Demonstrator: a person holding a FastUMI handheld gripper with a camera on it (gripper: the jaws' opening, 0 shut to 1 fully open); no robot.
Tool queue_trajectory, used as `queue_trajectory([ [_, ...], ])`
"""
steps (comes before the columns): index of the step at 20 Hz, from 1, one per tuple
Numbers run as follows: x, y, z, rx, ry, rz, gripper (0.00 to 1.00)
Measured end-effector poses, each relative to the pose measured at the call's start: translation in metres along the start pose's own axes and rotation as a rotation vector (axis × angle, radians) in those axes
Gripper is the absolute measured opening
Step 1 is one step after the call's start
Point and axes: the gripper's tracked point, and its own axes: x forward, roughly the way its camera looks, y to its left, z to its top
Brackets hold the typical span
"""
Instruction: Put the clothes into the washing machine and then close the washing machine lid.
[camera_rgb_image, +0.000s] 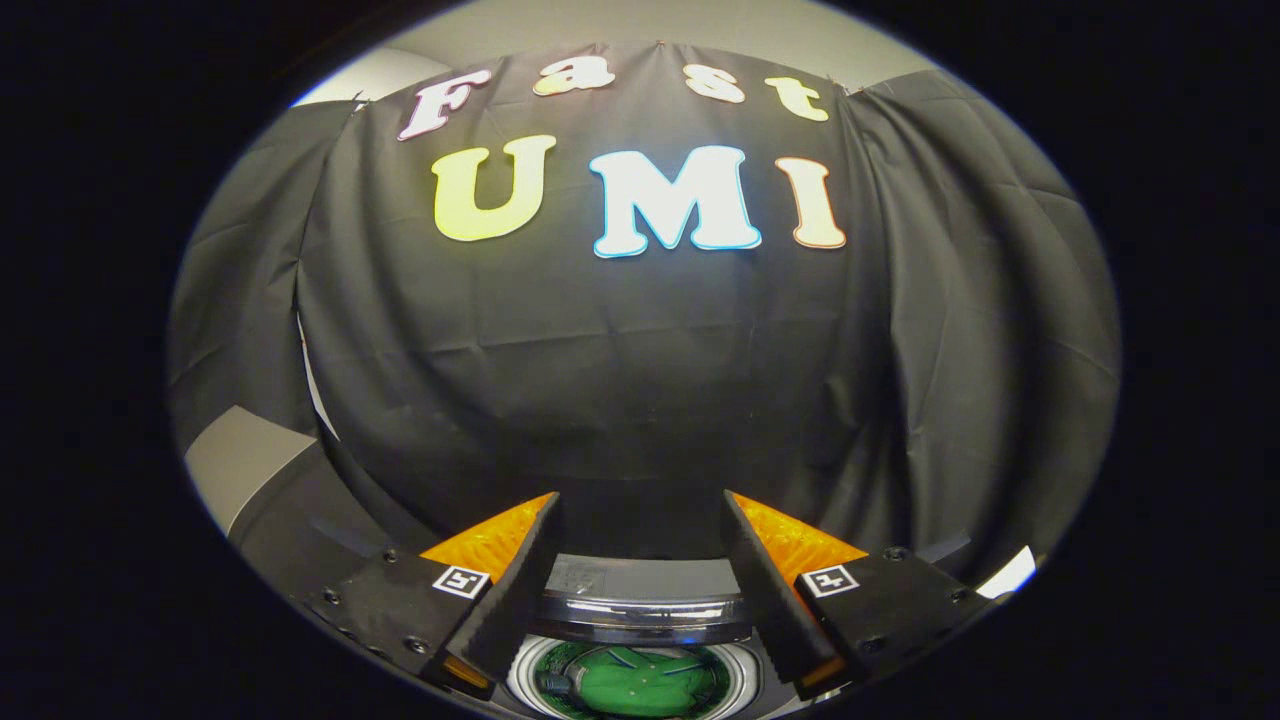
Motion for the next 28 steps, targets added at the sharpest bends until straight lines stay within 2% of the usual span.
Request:
queue_trajectory([
  [5,-0.028,0.001,-0.015,0.0,-0.077,-0.005,0.97],
  [13,-0.058,0.004,-0.051,0.009,-0.076,-0.025,0.97],
  [19,-0.093,0.016,-0.132,-0.066,-0.05,-0.016,0.97],
  [22,-0.109,0.025,-0.161,-0.056,0.001,-0.019,0.97],
  [28,-0.15,0.054,-0.161,-0.049,-0.012,-0.035,0.98],
])
